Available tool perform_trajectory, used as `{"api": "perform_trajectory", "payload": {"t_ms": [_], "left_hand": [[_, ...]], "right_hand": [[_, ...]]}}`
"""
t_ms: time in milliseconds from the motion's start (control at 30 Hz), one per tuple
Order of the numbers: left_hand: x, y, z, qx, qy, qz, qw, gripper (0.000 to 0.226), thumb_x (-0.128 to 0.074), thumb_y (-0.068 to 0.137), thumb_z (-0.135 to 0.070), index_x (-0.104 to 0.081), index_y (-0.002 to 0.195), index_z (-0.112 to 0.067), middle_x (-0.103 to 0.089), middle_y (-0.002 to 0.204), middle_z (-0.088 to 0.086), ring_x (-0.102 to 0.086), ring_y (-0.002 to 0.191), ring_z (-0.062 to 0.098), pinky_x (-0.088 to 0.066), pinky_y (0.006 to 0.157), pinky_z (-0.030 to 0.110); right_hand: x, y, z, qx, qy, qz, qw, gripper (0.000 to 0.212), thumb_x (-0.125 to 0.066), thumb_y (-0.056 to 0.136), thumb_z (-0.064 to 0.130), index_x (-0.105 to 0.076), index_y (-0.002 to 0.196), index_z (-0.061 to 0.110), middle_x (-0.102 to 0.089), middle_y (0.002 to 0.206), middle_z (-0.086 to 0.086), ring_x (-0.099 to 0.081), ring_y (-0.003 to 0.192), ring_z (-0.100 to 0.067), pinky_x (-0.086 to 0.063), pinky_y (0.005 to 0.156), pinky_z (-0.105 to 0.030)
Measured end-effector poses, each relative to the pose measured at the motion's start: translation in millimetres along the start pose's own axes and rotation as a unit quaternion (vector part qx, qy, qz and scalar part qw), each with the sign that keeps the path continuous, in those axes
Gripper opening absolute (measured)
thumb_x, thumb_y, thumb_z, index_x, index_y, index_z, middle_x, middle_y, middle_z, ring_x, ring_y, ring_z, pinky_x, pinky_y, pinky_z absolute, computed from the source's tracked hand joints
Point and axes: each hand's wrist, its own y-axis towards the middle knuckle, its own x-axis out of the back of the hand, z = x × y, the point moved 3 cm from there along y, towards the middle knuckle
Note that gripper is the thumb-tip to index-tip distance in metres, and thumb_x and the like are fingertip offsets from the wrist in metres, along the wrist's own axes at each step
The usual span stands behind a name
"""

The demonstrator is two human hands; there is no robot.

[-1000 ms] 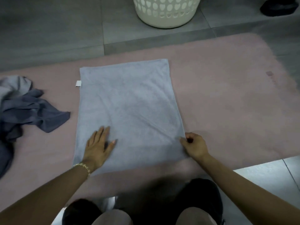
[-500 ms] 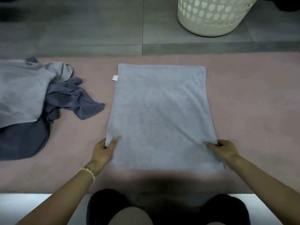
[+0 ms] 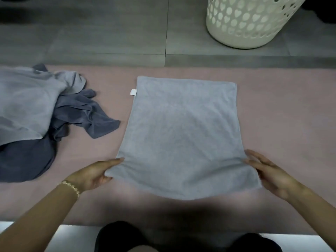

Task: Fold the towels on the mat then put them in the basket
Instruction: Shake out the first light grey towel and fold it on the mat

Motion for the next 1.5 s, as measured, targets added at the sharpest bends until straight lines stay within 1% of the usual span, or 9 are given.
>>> {"api": "perform_trajectory", "payload": {"t_ms": [67, 167, 267, 333, 500, 600, 767, 1200, 1500], "left_hand": [[5.0, 6.8, -25.5, -0.001, -0.078, 0.002, 0.997, 0.018, -0.049, 0.09, -0.008, -0.063, 0.101, -0.004, -0.072, 0.074, 0.007, -0.068, 0.057, 0.011, -0.054, 0.051, 0.016], [-5.5, 22.0, -75.6, -0.057, -0.185, -0.042, 0.98, 0.021, -0.039, 0.099, -0.014, -0.057, 0.088, -0.01, -0.067, 0.057, 0.001, -0.063, 0.046, 0.006, -0.051, 0.046, 0.013], [-26.0, 38.6, -112.8, -0.169, -0.209, -0.04, 0.962, 0.024, -0.034, 0.102, -0.03, -0.053, 0.109, -0.017, -0.07, 0.084, -0.003, -0.066, 0.078, 0.011, -0.054, 0.076, 0.024], [-27.6, 55.7, -115.8, -0.21, -0.092, -0.109, 0.967, 0.023, -0.036, 0.102, -0.029, -0.054, 0.105, -0.014, -0.069, 0.093, -0.001, -0.058, 0.082, 0.014, -0.047, 0.081, 0.027], [-21.4, 93.2, -101.3, -0.213, 0.235, -0.243, 0.917, 0.029, -0.059, 0.091, -0.032, -0.055, 0.096, -0.004, -0.055, 0.097, 0.015, -0.053, 0.094, 0.025, -0.045, 0.074, 0.033], [-27.8, 100.1, -108.2, -0.215, 0.269, -0.25, 0.905, 0.052, -0.067, 0.086, -0.033, -0.051, 0.123, 0.0, -0.053, 0.12, 0.014, -0.052, 0.115, 0.033, -0.043, 0.1, 0.037], [-33.4, 116.4, -124.4, -0.199, 0.348, -0.27, 0.875, 0.059, -0.071, 0.08, -0.041, -0.054, 0.119, -0.001, -0.056, 0.119, 0.018, -0.057, 0.107, 0.035, -0.046, 0.096, 0.039], [-41.6, 85.8, -120.7, -0.199, 0.052, -0.128, 0.97, 0.042, -0.067, 0.086, -0.032, -0.062, 0.118, -0.004, -0.066, 0.111, 0.01, -0.063, 0.093, 0.025, -0.051, 0.087, 0.036], [-14.3, 57.7, -33.2, -0.133, 0.349, -0.064, 0.926, 0.025, -0.065, 0.085, -0.044, -0.064, 0.096, -0.021, -0.072, 0.083, -0.007, -0.069, 0.071, 0.008, -0.052, 0.058, 0.019]], "right_hand": [[-6.6, 2.3, 26.0, 0.0, 0.034, 0.042, 0.999, 0.033, -0.075, 0.071, 0.027, -0.07, 0.102, 0.019, -0.074, 0.097, 0.0, -0.07, 0.076, -0.01, -0.056, 0.06, -0.021], [-11.3, 24.4, 60.9, 0.028, 0.133, 0.017, 0.991, 0.058, -0.097, 0.016, 0.031, -0.078, 0.068, 0.016, -0.074, 0.076, 0.002, -0.07, 0.065, -0.007, -0.054, 0.051, -0.017], [-11.7, 50.7, 84.4, 0.064, 0.229, -0.056, 0.97, 0.02, -0.08, 0.071, 0.021, -0.068, 0.086, 0.015, -0.074, 0.071, 0.003, -0.071, 0.063, -0.009, -0.055, 0.051, -0.02], [-8.6, 67.3, 85.4, 0.08, 0.157, -0.111, 0.978, 0.01, -0.049, 0.096, 0.015, -0.057, 0.091, 0.017, -0.072, 0.067, 0.004, -0.069, 0.057, -0.007, -0.055, 0.051, -0.019], [-2.1, 95.7, 73.2, 0.094, -0.155, -0.172, 0.968, 0.039, -0.072, 0.081, 0.028, -0.064, 0.107, 0.001, -0.067, 0.095, -0.013, -0.061, 0.078, -0.023, -0.046, 0.059, -0.027], [-14.5, 105.4, 81.5, 0.069, -0.242, -0.162, 0.954, 0.045, -0.074, 0.078, 0.036, -0.068, 0.105, 0.001, -0.069, 0.1, -0.016, -0.064, 0.088, -0.031, -0.049, 0.063, -0.031], [-25.8, 119.6, 93.5, 0.035, -0.35, -0.192, 0.916, 0.056, -0.075, 0.079, 0.032, -0.06, 0.12, -0.004, -0.063, 0.122, -0.019, -0.059, 0.111, -0.036, -0.045, 0.091, -0.038], [-44.8, 73.8, 92.6, 0.105, -0.162, -0.152, 0.969, 0.038, -0.066, 0.086, 0.03, -0.06, 0.118, 0.011, -0.063, 0.109, -0.008, -0.06, 0.087, -0.021, -0.045, 0.077, -0.03], [-4.9, 23.6, -6.8, 0.097, -0.232, -0.153, 0.956, 0.018, -0.071, 0.082, 0.021, -0.066, 0.095, 0.01, -0.071, 0.091, -0.006, -0.065, 0.077, -0.011, -0.049, 0.06, -0.016]]}}
